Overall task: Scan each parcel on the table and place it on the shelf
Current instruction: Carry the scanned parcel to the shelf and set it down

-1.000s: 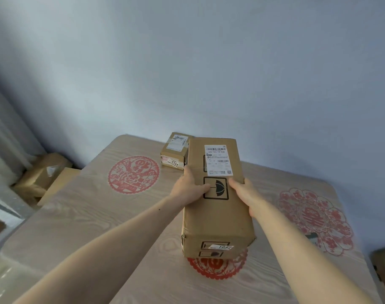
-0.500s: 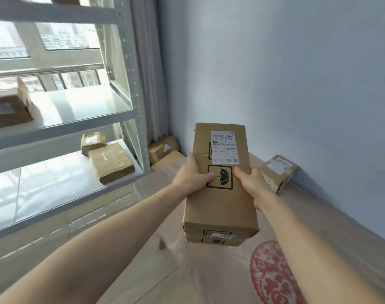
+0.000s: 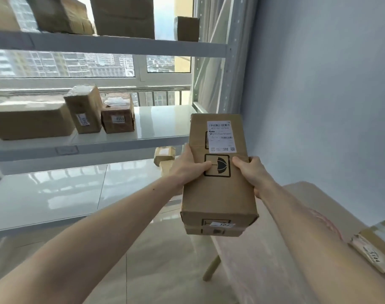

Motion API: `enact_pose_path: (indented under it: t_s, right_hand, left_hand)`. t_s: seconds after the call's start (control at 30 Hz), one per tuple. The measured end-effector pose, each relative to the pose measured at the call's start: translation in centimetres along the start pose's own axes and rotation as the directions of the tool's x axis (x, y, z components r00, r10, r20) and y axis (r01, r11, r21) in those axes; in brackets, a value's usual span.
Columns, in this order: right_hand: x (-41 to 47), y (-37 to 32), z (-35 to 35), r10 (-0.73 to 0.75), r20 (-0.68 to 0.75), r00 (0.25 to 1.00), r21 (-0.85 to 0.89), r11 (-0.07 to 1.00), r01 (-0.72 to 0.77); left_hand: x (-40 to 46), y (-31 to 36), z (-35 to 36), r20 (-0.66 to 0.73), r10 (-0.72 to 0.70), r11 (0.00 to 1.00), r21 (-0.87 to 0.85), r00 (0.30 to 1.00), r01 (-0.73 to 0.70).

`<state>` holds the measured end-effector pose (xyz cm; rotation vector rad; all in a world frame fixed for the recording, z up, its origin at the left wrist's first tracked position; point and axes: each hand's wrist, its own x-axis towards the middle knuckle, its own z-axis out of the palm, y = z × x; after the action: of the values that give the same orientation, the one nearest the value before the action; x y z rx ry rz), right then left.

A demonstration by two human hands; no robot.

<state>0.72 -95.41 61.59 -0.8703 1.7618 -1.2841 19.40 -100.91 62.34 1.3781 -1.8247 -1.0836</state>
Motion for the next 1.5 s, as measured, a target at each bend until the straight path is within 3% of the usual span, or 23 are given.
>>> enact_pose_path:
  t_s: [0.27,0.5,0.8,1.07,1.5]
  right_hand:
    - [5.9,-7.6,12.3,-0.026,0.14,0.99,-0.019,0.999,0.029]
    - [11.9,-12.5,18.9,-0.04,0.202,0.979,-0.052,0.997,0.051]
    - [23.6,-17.6,23.5,-0.065,0.242,0.968,-0.049,0.996,0.079]
    - [33.9,-21.5,26.5,-0.061,0.262,0.963,-0.105,0.99,0.091]
    - [40.9,-22.2,29.5,-0.045,0.288,0.957,-0.132,0.988,0.086]
  left_hand:
    - [7.7,-2.9,-12.0,-0.144,-0.012,0.999,0.033,0.99,0.017]
    - [14.6,-3.5,-17.7,-0.173,-0.044,0.997,-0.077,0.984,0.031]
    - [26.4,-3.7,-21.2,-0.161,-0.118,0.953,-0.295,0.98,0.067]
    - [36.5,-3.5,-22.9,-0.151,-0.131,0.949,-0.304,0.98,0.08]
    - [43.0,-5.4,-24.4,-0.169,-0.154,0.935,-0.345,0.974,0.088]
